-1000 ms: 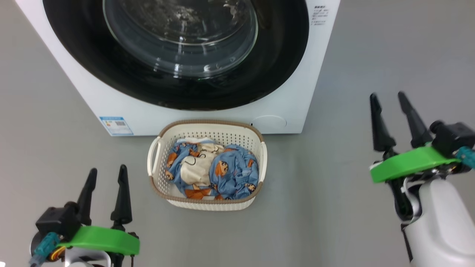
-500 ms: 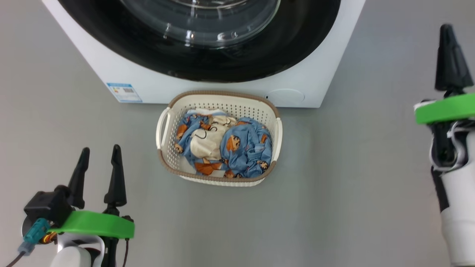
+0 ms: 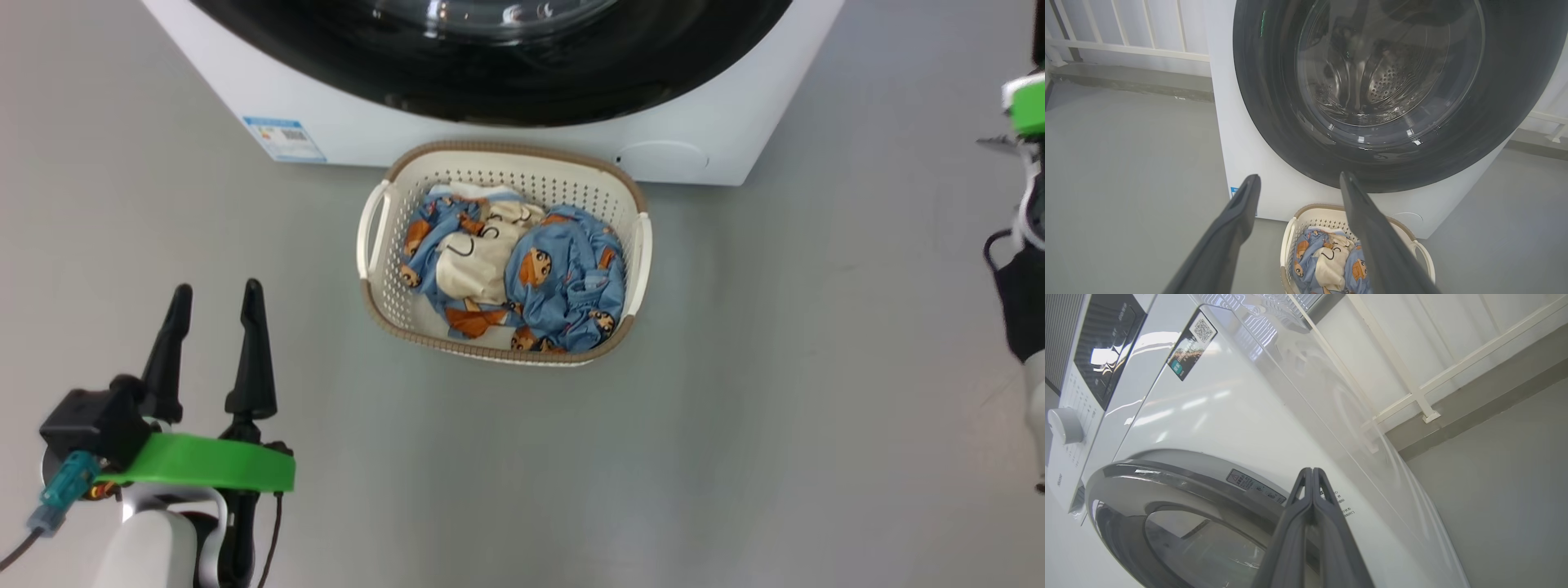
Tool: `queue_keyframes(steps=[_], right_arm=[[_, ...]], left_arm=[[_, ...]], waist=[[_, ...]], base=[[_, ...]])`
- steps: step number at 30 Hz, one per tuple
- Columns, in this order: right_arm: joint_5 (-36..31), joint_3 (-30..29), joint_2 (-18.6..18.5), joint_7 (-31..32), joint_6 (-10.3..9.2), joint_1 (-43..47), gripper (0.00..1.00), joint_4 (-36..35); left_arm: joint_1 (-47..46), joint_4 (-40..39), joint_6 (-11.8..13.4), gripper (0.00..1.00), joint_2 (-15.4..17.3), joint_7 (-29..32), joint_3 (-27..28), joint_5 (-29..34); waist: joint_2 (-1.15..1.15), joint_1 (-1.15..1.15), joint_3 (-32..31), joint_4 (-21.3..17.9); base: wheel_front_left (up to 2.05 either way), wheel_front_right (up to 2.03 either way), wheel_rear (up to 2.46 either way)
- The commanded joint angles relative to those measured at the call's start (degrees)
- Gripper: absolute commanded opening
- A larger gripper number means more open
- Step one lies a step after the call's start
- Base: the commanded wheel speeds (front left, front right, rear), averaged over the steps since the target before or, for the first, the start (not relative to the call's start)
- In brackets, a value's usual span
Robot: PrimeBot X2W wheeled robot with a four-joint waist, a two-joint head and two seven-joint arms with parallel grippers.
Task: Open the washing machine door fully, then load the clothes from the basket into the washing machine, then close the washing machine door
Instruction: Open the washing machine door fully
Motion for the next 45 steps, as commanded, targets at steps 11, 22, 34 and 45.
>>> queue_keyframes(steps=[11,22,34,45], right_arm=[[13.09,4.08,-3.69,8.58,0.09,-8.24,0.0,2.34],[22.29,6.16,-5.64,16.61,0.09,-14.8,0.0,4.42],[25.11,9.57,-7.24,24.25,0.09,-21.18,0.0,8.05],[25.28,12.32,-7.07,27.71,0.09,-25.61,0.0,11.49]], left_arm=[[-3.43,-1.92,-0.14,1.0,1.51,-0.36,1.43,-1.32],[-4.84,-1.64,-0.14,1.0,0.95,-0.36,0.84,-2.24],[-5.43,-1.33,-0.14,1.0,0.4,-0.36,0.68,-2.73],[-5.76,-0.94,-0.14,1.0,-0.16,-0.36,0.27,-3.02]], waist=[[0.0,0.0,4.99,2.8],[0.0,0.0,7.23,4.73],[0.0,0.0,8.82,6.43],[0.0,0.0,9.73,8.2]], base=[[0.0,0.0,0.0],[0.0,0.0,0.0],[0.0,0.0,0.0],[0.0,0.0,0.0]])
